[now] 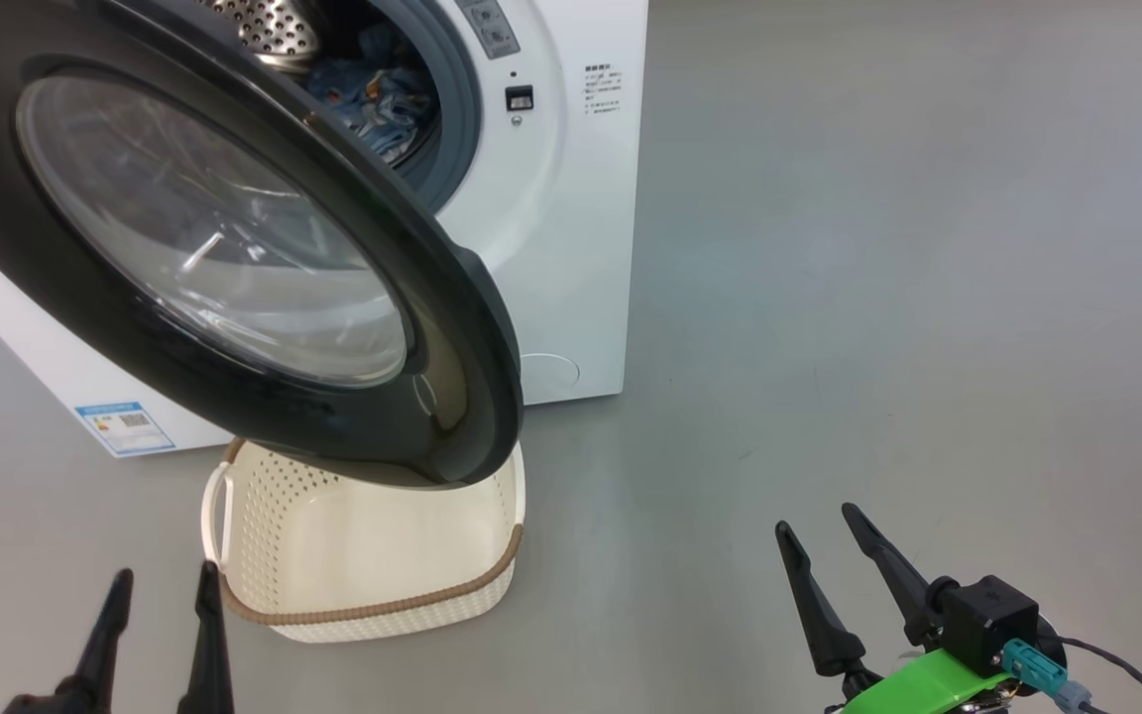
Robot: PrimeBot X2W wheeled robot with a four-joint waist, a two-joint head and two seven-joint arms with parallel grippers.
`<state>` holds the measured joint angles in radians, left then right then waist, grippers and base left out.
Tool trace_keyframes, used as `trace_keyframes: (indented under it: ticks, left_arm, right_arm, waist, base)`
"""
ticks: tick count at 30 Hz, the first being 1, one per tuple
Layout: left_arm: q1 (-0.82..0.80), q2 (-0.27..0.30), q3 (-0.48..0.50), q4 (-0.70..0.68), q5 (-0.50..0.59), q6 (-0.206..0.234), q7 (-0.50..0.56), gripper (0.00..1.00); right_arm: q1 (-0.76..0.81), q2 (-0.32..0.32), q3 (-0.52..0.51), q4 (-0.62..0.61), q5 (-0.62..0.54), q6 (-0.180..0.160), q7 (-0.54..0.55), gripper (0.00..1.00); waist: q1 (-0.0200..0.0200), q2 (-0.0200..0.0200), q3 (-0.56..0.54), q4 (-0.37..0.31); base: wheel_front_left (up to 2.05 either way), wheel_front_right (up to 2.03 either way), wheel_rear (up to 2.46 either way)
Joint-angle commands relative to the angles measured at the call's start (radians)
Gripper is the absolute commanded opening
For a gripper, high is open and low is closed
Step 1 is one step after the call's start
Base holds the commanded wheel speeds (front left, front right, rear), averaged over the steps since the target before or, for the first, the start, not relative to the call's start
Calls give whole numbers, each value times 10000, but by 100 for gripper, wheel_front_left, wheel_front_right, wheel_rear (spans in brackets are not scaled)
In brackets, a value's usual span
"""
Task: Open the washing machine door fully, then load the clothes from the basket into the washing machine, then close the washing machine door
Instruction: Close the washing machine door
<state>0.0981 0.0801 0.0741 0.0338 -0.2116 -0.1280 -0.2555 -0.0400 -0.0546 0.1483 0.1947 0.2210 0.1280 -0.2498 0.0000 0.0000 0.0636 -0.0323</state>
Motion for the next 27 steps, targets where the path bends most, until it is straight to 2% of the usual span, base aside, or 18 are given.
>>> trace_keyframes:
  ticks: [1, 27]
  left_arm:
    - [-108, 95, 298, -163, 50, -27, -62, 100]
    - [192, -142, 297, 96, 112, -27, -62, 100]
  right_arm:
    - [-91, 44, 214, -295, -58, 27, -120, 100]
    - [105, 44, 34, -364, -138, 27, -120, 100]
  waist:
    - [0, 0, -28, -23]
    - [0, 0, -426, -38]
  base:
    - [0, 0, 0]
    - [0, 0, 0]
